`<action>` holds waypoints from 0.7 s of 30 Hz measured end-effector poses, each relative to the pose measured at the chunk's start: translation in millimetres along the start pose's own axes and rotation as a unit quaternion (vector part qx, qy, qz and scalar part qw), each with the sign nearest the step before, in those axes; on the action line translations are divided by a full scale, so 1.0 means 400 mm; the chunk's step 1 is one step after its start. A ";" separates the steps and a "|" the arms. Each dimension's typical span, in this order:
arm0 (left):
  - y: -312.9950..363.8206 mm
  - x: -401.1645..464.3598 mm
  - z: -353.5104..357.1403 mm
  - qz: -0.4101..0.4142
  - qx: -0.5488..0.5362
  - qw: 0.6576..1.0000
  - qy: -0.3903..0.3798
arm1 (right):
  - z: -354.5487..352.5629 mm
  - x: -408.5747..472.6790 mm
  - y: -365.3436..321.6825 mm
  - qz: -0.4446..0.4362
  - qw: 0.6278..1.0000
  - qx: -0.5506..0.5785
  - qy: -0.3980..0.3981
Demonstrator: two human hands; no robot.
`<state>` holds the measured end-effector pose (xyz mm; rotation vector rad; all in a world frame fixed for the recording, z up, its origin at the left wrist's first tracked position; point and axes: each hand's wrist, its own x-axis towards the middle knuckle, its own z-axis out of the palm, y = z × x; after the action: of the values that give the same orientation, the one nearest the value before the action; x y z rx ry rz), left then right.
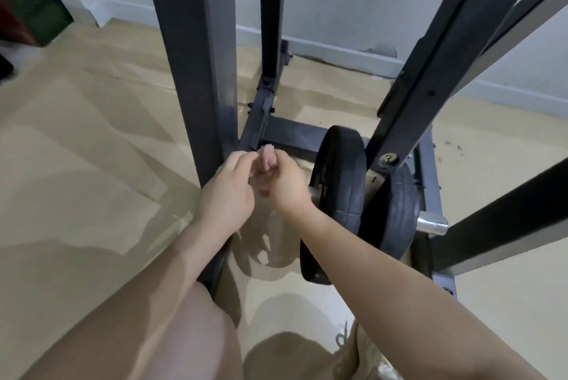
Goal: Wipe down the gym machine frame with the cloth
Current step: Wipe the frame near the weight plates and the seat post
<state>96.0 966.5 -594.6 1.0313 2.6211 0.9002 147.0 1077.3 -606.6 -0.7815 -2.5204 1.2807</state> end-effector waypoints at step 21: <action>0.553 0.264 -0.053 0.094 -0.337 0.932 -0.089 | -0.539 0.023 -0.068 -0.174 0.944 0.133 0.246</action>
<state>133.2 1154.5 -440.1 1.0956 1.8485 1.5182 217.3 1217.5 -455.9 -0.4882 -1.9301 1.1055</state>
